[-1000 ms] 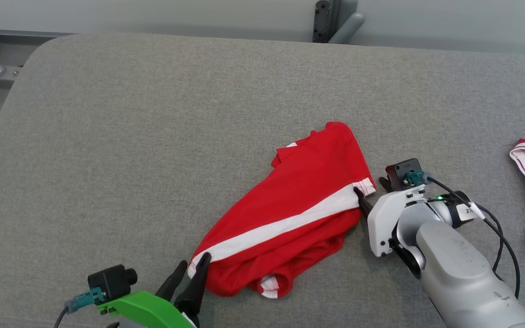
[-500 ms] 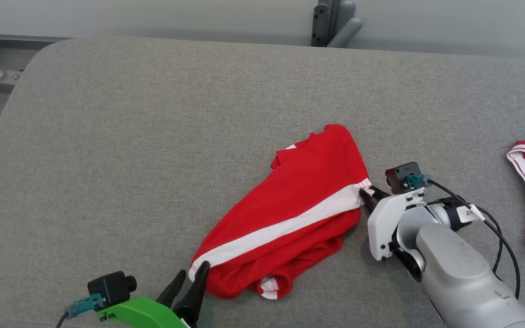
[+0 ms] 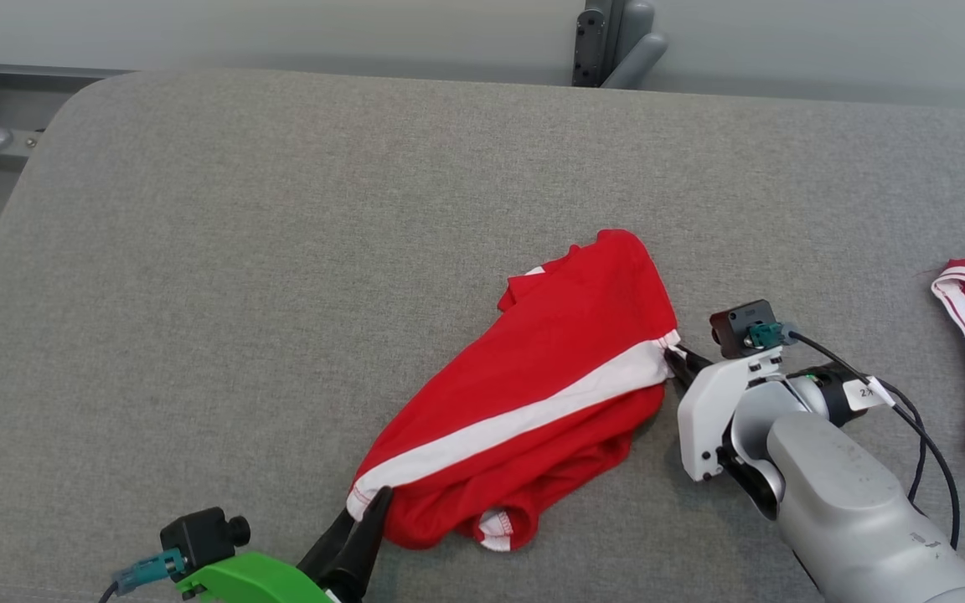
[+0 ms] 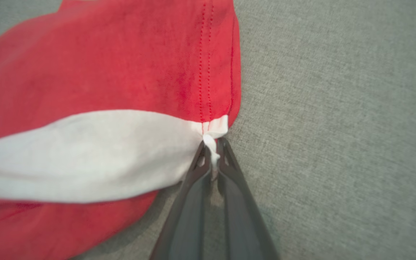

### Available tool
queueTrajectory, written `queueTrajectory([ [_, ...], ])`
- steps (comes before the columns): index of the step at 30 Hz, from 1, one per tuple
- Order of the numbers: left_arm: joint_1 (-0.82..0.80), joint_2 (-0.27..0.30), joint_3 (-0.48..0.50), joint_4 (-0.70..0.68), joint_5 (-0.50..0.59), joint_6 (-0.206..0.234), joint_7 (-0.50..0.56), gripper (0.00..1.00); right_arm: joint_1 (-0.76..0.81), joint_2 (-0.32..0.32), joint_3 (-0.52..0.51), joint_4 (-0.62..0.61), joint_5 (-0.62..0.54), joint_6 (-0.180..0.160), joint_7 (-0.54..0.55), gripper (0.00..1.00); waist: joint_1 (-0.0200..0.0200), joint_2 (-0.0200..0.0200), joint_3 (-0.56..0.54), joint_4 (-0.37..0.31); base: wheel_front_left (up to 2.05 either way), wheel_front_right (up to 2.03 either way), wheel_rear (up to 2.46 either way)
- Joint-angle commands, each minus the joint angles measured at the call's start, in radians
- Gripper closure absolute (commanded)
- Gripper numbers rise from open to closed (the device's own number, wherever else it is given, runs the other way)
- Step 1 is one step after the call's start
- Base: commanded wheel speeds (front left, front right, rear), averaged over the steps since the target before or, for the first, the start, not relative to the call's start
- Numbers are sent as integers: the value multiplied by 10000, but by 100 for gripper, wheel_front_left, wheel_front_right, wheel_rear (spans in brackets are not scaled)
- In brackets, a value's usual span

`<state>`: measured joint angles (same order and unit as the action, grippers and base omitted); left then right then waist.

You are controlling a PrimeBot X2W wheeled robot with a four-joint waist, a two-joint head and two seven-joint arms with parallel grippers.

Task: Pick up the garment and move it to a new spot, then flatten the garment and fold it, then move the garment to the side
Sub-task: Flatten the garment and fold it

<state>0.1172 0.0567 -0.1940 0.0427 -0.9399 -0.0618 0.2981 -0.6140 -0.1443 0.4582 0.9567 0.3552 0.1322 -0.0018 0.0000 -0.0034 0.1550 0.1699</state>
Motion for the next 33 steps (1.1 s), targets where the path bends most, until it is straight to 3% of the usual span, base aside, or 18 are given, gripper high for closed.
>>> queueTrajectory([
  [1, 139, 19, 6, -18, -71, 16, 23, 0, 146, -186, 13, 212, 35, -29, 58, 100, 0, 34, -8, -1, 0, 0, 0],
  [11, 170, -21, -35, -273, -902, 76, 125, 0, 57, -299, 120, 357, 235, -29, -162, 100, 0, 34, -60, -26, 0, 0, 0],
  [12, 161, -16, -64, -262, -910, 81, 150, 7, 52, -306, 126, 378, 241, -29, -184, 100, 0, 34, -64, -32, 0, 0, 0],
  [14, 140, 10, -101, -226, -869, 46, 143, 56, 20, -322, 146, 413, 267, -27, -203, 100, 0, 34, -63, -46, 0, 0, 0],
  [19, -17, 15, -107, -124, -787, -51, -7, 100, -26, -399, 185, 493, 340, -27, -286, 100, 0, 34, -60, -114, 0, 0, 0],
  [27, -164, 290, -122, -476, -598, -249, -141, 100, -14, -494, 18, 186, 641, -27, -607, 100, 0, 34, -101, -302, 0, 0, 0],
  [33, -554, 890, -161, -1847, -377, -359, 262, 100, -143, -717, -551, -1157, 1672, -24, -652, 100, 0, 34, -97, -459, 0, 0, 0],
])
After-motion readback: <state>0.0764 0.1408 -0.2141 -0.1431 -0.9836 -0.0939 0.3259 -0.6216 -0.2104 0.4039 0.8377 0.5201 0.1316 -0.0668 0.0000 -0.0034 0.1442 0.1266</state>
